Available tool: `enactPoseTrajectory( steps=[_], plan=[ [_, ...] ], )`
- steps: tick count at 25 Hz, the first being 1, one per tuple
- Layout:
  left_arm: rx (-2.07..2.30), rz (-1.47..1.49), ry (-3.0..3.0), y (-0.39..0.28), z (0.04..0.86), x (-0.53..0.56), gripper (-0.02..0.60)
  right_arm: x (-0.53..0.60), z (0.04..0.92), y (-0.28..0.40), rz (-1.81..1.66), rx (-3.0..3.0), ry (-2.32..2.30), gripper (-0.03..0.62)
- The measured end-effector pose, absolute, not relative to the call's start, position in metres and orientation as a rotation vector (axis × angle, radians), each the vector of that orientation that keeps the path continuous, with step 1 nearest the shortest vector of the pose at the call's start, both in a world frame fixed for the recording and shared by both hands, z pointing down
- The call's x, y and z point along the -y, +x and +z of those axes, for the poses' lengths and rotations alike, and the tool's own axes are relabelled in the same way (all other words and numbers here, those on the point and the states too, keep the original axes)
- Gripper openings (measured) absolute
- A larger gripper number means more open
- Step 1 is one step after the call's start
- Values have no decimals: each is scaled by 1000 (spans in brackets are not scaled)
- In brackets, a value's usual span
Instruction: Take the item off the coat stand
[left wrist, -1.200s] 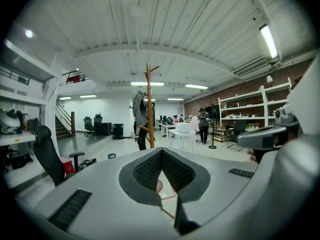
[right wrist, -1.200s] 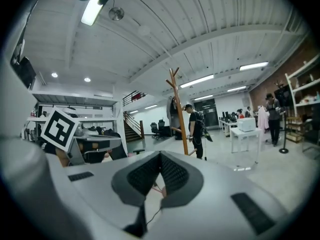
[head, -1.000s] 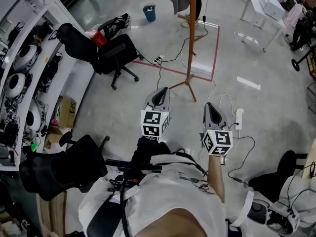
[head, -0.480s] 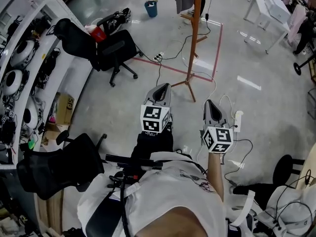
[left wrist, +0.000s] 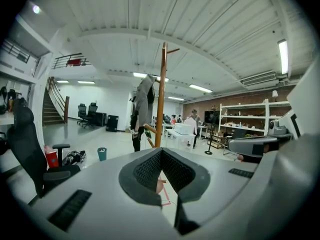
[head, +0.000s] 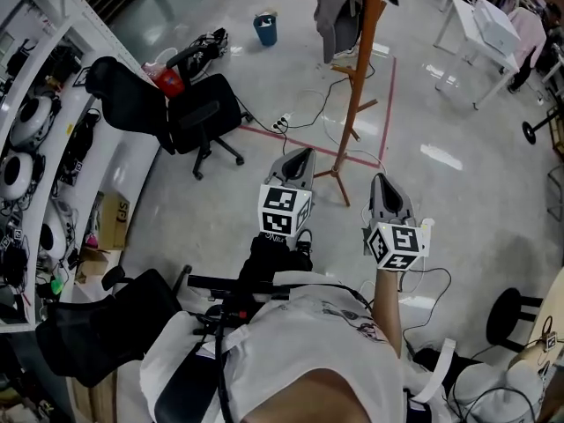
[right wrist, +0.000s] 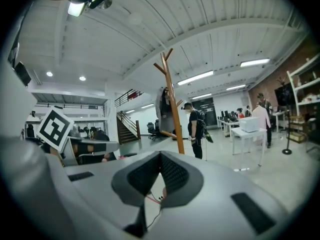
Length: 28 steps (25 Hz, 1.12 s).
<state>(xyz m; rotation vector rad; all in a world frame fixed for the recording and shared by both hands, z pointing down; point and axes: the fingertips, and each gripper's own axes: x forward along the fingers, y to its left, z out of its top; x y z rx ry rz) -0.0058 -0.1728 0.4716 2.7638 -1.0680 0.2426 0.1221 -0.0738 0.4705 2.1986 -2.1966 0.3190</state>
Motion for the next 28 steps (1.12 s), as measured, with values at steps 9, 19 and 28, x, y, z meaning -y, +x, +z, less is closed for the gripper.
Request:
enactPoseTrajectory(
  steps=[9, 19, 28],
  plan=[
    [936, 268, 2745, 9, 477, 251, 3, 158, 468, 136, 316, 2154, 2226, 5],
    [975, 247, 2717, 28, 475, 296, 3, 201, 465, 155, 317, 2170, 2189, 5],
    [1124, 109, 2702, 10, 432, 357, 3, 243, 439, 163, 235, 2295, 2124, 5]
  ],
)
